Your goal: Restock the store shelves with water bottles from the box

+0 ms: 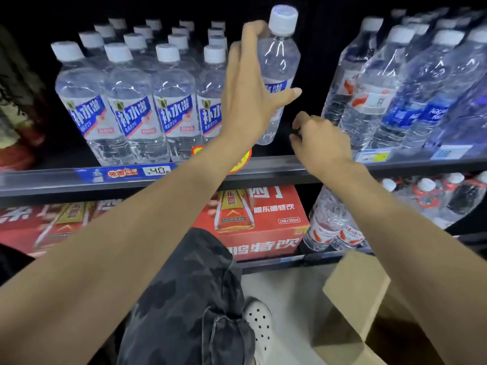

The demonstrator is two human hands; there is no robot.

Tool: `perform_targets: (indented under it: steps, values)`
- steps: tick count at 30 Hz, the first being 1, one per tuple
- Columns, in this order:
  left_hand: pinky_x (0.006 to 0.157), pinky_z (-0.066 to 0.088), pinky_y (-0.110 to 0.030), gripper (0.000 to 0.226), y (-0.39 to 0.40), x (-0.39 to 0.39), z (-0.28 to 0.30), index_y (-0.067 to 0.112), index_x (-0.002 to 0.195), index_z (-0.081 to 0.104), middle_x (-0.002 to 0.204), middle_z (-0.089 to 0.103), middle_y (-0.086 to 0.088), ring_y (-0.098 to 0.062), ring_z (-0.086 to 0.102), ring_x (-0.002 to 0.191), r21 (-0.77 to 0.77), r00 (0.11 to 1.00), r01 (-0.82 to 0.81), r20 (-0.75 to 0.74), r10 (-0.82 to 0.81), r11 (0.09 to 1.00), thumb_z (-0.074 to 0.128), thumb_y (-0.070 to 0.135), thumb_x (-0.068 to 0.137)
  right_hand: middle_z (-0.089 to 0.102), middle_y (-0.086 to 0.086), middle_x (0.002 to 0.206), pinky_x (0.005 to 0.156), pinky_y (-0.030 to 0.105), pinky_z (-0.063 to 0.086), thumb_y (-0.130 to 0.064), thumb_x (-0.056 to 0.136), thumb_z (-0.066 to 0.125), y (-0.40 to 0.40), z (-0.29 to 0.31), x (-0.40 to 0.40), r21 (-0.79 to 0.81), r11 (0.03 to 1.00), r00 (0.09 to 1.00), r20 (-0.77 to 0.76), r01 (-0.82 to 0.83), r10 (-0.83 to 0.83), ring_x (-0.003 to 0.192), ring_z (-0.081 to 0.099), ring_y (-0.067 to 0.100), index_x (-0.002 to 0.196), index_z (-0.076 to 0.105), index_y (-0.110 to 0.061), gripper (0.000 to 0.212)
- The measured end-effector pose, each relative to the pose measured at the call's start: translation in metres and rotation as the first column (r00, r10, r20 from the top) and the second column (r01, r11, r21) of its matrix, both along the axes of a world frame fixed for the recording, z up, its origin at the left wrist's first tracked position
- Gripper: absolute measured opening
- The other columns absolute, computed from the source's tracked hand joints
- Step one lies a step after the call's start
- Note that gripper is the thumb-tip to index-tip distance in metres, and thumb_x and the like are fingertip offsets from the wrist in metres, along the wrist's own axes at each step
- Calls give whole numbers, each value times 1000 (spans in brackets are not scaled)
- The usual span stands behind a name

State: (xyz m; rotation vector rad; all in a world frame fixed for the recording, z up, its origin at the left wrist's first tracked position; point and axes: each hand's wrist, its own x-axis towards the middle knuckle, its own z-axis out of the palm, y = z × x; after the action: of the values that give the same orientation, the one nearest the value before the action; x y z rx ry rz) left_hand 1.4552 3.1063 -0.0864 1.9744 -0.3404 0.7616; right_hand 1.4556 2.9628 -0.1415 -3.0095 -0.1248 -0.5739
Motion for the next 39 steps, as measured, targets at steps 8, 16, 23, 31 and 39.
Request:
perform_targets:
  steps: [8, 16, 23, 31, 39]
  values:
    - [95, 45, -34, 78, -10, 13, -30, 4, 124, 39, 126, 49, -5, -20, 48, 118, 54, 999, -17, -44, 20, 998, 88, 23, 66, 62, 14, 107, 63, 35, 36, -24, 97, 50, 11, -20, 17, 5, 999, 999, -21, -37, 37, 94, 61, 39, 126, 50, -10, 32]
    - [101, 30, -16, 107, -19, 25, -38, 10, 151, 24, 145, 39, -8, -20, 38, 135, 22, 996, -86, -12, 86, 996, 88, 15, 66, 64, 10, 100, 60, 34, 34, -23, 94, 50, 12, -29, 23, 130, 984, 993, 36, -119, 115, 83, 60, 37, 113, 52, -13, 22]
    - [99, 48, -30, 87, -17, 22, -24, 16, 148, 35, 149, 27, -11, -22, 38, 134, 257, 990, -124, 103, 101, 958, 82, 10, 74, 69, -1, 101, 69, 39, 48, -26, 93, 47, 8, -28, 10, 327, 923, 978, 26, -204, 207, 89, 61, 34, 112, 52, -21, 21]
    - [104, 44, -34, 73, 10, 19, -1, 20, 151, 29, 159, 14, -5, -21, 10, 150, 623, 997, -70, 33, 63, 779, 65, 9, 88, 69, -3, 113, 69, 35, 42, -39, 96, 47, 20, -24, 3, 316, 922, 966, -49, -225, 252, 99, 62, 32, 119, 51, -19, 31]
    - [107, 39, -32, 51, 73, -20, 26, 21, 142, 47, 146, 41, 5, -15, 37, 137, 697, 992, 20, 74, -99, 716, 58, 11, 92, 71, 1, 105, 71, 39, 52, -32, 98, 42, 24, 3, -26, 285, 943, 982, 125, -172, 141, 94, 64, 34, 117, 55, -26, 23]
